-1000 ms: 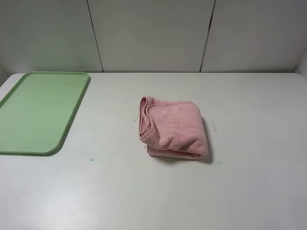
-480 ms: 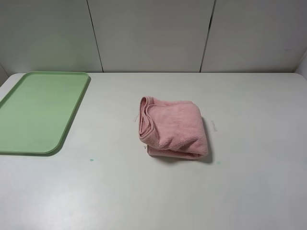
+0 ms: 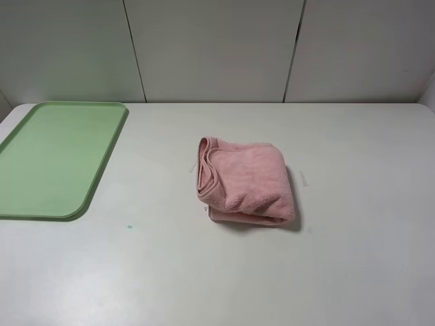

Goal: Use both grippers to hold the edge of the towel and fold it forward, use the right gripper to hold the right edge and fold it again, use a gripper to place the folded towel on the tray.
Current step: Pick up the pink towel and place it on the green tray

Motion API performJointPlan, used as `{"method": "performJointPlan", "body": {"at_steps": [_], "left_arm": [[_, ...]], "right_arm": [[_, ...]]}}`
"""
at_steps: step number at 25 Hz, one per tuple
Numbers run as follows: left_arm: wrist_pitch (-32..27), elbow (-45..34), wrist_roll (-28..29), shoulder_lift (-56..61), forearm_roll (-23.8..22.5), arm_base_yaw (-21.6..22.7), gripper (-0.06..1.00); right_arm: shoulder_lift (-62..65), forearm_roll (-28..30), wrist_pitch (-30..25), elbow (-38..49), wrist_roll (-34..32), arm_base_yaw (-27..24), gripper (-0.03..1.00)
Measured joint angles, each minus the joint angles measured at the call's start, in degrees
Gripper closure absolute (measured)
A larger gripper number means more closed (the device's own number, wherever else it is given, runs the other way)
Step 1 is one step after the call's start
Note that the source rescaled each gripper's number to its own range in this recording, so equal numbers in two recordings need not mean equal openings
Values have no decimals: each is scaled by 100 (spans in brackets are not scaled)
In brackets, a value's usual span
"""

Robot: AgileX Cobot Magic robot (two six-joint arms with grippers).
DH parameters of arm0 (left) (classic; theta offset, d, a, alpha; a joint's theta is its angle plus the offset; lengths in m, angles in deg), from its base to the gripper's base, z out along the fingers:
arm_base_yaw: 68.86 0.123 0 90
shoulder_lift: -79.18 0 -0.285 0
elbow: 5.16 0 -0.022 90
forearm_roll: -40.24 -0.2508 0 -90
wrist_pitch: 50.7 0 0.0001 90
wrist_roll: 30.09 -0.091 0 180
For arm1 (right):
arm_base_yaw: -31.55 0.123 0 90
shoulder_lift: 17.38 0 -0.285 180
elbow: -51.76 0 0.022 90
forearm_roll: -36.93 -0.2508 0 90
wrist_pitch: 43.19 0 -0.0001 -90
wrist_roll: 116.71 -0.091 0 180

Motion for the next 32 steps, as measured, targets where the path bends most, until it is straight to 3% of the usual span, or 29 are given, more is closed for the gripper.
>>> {"method": "performJointPlan", "body": {"at_steps": [32], "left_arm": [[0, 0, 5, 0, 0, 0, -4]], "right_arm": [[0, 48, 6, 0, -219, 0, -3]]}}
